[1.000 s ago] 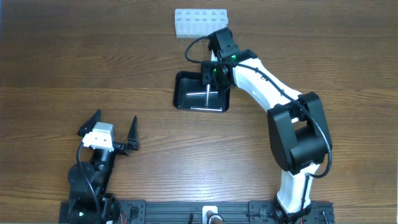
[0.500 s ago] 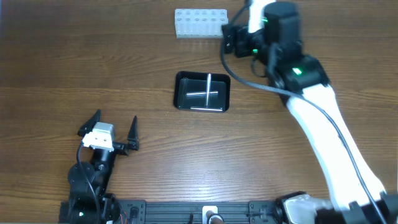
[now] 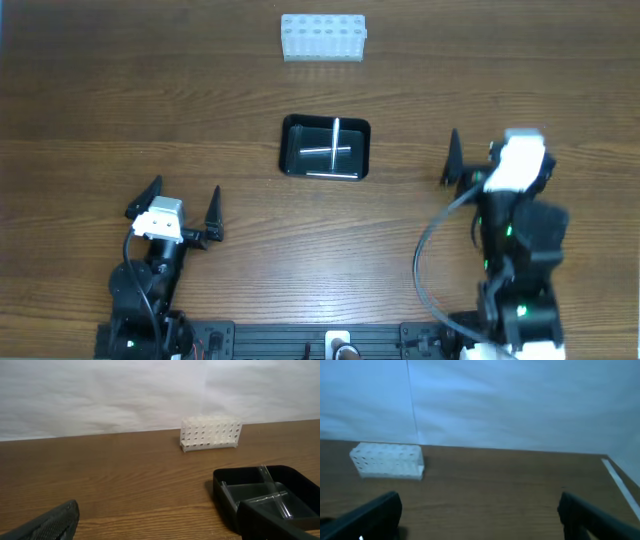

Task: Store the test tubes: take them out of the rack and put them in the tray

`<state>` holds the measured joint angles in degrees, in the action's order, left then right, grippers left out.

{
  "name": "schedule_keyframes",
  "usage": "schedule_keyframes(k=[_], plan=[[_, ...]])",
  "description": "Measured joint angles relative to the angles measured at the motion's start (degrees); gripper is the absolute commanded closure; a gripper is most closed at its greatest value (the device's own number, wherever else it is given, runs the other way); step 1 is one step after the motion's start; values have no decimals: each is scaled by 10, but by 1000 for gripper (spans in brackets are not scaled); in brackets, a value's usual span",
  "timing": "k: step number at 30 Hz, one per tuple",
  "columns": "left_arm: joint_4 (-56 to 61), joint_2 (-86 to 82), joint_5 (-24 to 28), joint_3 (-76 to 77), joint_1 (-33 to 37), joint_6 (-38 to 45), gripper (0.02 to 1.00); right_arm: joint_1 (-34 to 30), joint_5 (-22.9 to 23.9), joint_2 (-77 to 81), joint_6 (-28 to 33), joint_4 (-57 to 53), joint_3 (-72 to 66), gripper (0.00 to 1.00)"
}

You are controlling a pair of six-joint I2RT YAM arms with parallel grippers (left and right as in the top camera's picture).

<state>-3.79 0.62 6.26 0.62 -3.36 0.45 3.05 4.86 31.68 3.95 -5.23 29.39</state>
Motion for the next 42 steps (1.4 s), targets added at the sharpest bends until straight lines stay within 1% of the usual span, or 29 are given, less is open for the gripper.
schedule_keyframes(k=[3, 9, 14, 17, 20, 26, 42], plan=[[0, 0, 0, 0, 0, 0, 18, 0, -12, -89, 0, 3, -70, 9], [0, 0, 0, 0, 0, 0, 18, -1, -12, -210, 0, 5, -163, 12], [0, 0, 0, 0, 0, 0, 18, -1, -12, -254, 1, 17, -210, 9], [0, 0, 0, 0, 0, 0, 18, -1, -12, -271, 3, 57, -254, 7], [0, 0, 0, 0, 0, 0, 18, -1, -12, -290, 3, 49, -283, 7], [0, 0, 0, 0, 0, 0, 18, -1, -1, -308, 1, 17, -288, 9], [0, 0, 0, 0, 0, 0, 18, -1, 5, -308, 1, 17, -288, 7]])
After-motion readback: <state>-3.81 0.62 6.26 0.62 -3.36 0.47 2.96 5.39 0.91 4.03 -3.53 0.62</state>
